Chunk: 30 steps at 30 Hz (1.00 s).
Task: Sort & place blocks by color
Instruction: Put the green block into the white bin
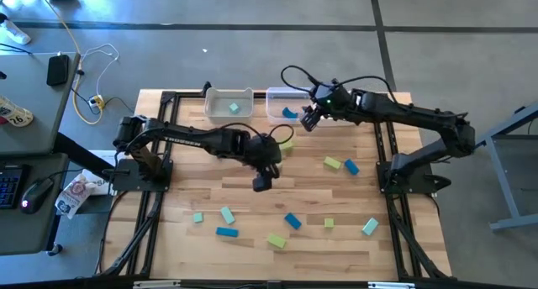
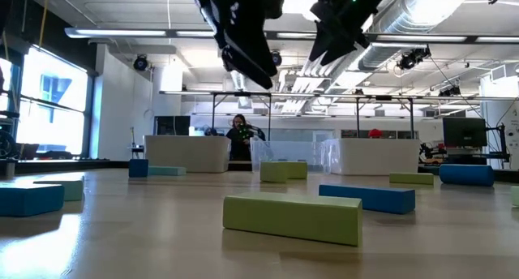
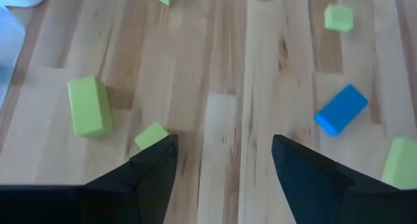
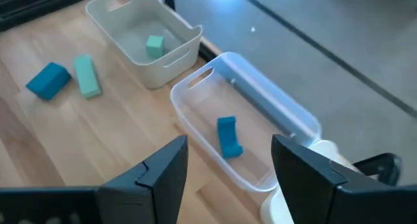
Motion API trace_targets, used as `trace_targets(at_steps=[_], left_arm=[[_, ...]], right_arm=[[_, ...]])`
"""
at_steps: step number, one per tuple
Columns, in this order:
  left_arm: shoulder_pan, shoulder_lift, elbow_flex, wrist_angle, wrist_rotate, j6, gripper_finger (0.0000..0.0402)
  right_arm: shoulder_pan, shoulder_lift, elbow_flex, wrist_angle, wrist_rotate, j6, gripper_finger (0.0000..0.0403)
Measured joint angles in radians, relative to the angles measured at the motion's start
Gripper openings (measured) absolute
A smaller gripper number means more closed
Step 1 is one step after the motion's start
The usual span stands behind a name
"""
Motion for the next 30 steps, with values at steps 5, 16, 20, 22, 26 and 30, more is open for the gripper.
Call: trace_targets(at_steps=[5,16,20,22,26,30], left_arm=[[0.044,0.052,-0.001,0.019,0.008,-0.073,0.0236],[0.101,0.176,-0.001,0.102,-0.032,-0.161,0.0236],[0.105,0.197,-0.001,0.102,-0.068,-0.164,0.0236],[0.104,0.207,-0.001,0.099,-0.09,-0.164,0.0236],[0.102,0.218,0.002,0.108,-0.096,-0.164,0.0236],[0.096,0.237,0.001,0.113,-0.097,-0.172,0.0236]], right_arm=[[0.0,-0.008,0.0,0.0,0.005,-0.023,0.0207],[0.0,-0.008,0.0,-0.021,0.007,-0.042,0.0207],[0.0,-0.008,0.0,-0.025,0.008,-0.039,0.0207],[0.0,-0.008,0.0,-0.025,0.009,-0.039,0.0207],[0.0,-0.008,0.0,-0.025,0.009,-0.034,0.0207],[0.0,-0.008,0.0,-0.026,0.009,-0.032,0.0207]])
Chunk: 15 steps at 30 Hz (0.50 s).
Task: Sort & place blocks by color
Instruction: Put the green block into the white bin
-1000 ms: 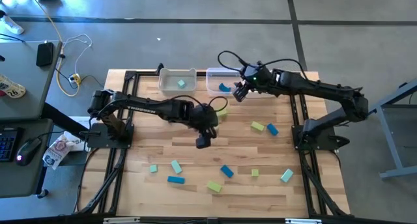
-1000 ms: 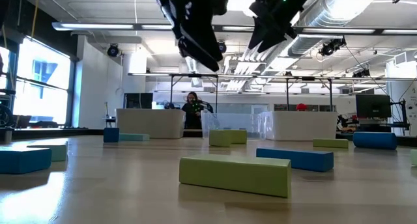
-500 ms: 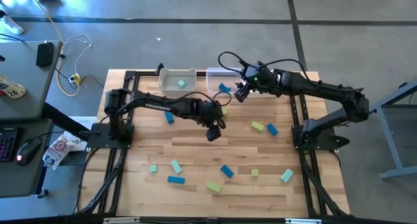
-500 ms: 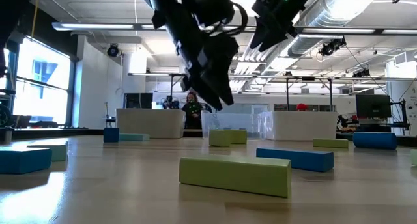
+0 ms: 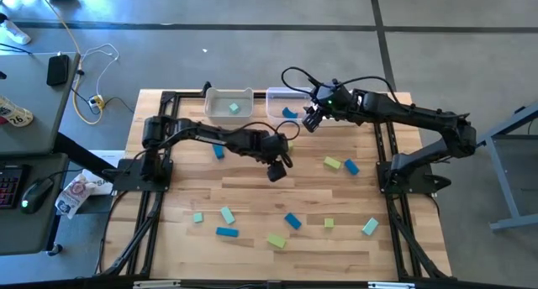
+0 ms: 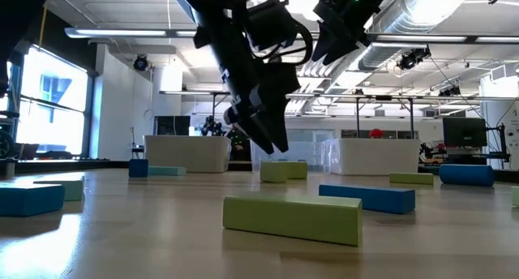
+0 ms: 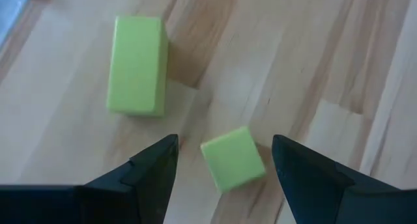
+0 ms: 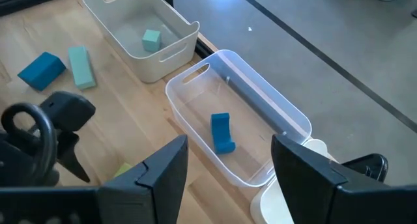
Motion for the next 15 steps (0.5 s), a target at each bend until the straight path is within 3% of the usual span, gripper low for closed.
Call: trace_targets(at_steps=[15], left_arm=[[0.0,0.03,-0.001,0.001,-0.03,-0.008,0.0236]], right_arm=[[0.0,0.0,0.0,-0.004,0.0,0.001,0.0207]])
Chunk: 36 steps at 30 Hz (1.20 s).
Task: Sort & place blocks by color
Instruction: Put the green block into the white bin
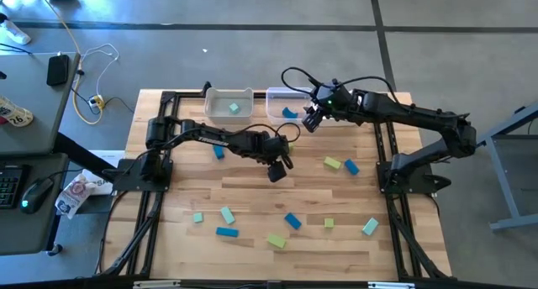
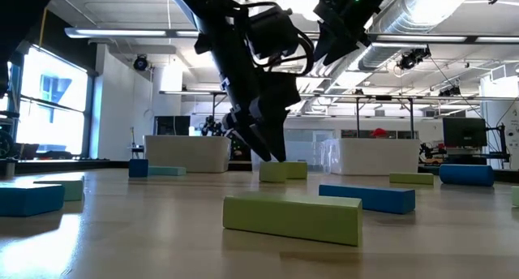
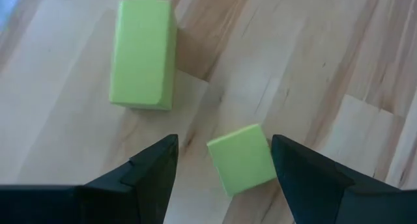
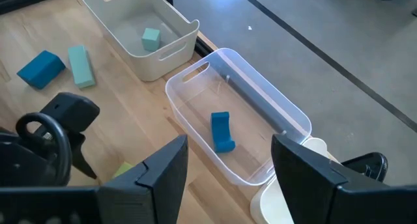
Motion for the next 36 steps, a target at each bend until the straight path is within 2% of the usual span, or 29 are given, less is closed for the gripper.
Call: trace_targets(at_steps=[10,16,23,27,31,34,36], left_arm=[[0.002,0.003,0.0,-0.007,0.005,0.0,0.0236],[0.022,0.067,0.001,0.003,0.019,0.013,0.0236],[0.029,0.085,0.004,0.015,0.011,0.054,0.023],[0.028,0.082,0.003,0.019,0.018,0.093,0.0203],[0.032,0.082,0.003,0.021,0.066,0.145,0.0153],[0.039,0.082,0.003,0.019,0.1,0.176,0.0113],[0.046,0.077,0.002,0.017,0.114,0.195,0.0106]], right_arm=[[0.0,0.0,0.0,0.0,0.0,0.0,0.0207],[0.0,0.0,0.0,0.0,0.0,0.0,0.0207],[0.0,0.0,0.0,0.0,0.0,0.0,0.0207],[0.0,0.0,0.0,0.0,0.0,0.0,0.0207],[0.0,0.0,0.0,-0.001,-0.001,-0.001,0.0207],[0.002,0.0,0.0,-0.01,-0.038,0.001,0.0207],[0.003,0.0,0.0,-0.026,-0.074,0.018,0.0207]])
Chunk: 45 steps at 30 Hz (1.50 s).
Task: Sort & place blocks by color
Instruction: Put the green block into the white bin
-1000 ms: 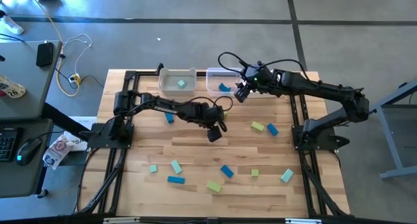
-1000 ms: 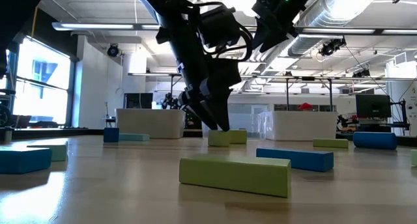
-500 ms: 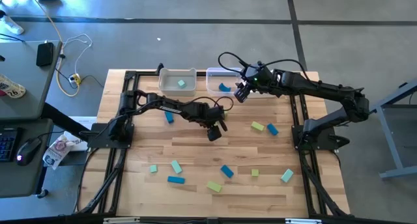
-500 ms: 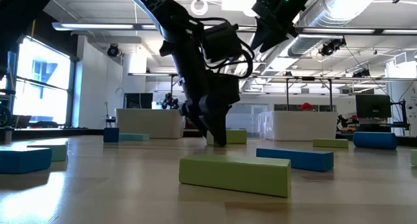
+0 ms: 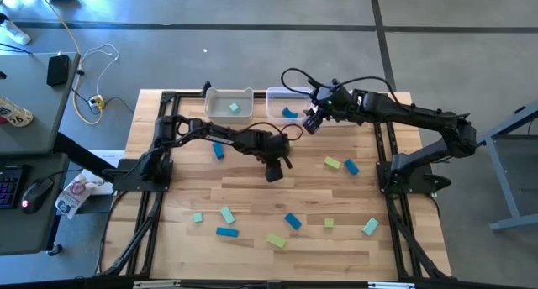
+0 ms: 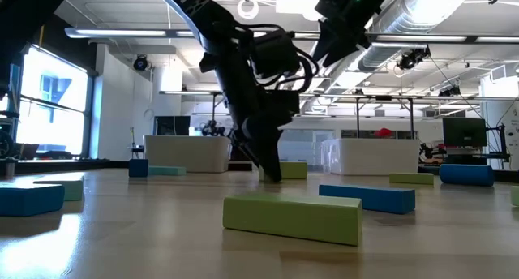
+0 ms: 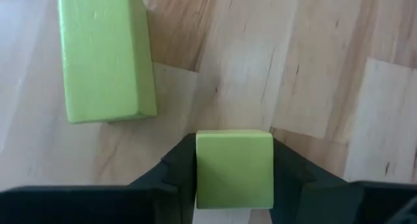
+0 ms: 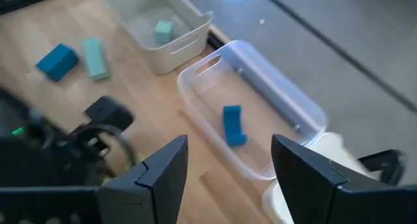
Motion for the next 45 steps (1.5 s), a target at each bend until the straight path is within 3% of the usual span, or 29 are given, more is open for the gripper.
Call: trace_targets(at_steps=[4,12,19,28,37,45], left_arm=[[0.024,-0.02,-0.004,-0.017,0.065,0.022,0.0106],[0.049,-0.149,-0.004,-0.023,0.189,0.089,0.0106],[0.088,-0.293,-0.004,-0.026,0.2,0.128,0.0111],[0.142,-0.469,-0.003,-0.005,0.407,0.119,0.0112],[0.184,-0.542,-0.002,0.089,0.596,0.036,0.0113],[0.202,-0.541,-0.002,0.245,0.59,-0.058,0.0112]], right_arm=[[0.004,0.0,0.0,-0.054,-0.052,0.005,0.0207],[0.056,0.0,0.0,-0.165,-0.048,-0.028,0.0207],[0.13,0.0,0.0,-0.147,-0.044,-0.114,0.0207],[0.247,0.0,0.0,-0.052,-0.037,-0.296,0.0207],[0.345,0.0,0.0,0.132,0.073,-0.532,0.0207],[0.381,0.0,0.0,0.237,0.189,-0.631,0.0207]])
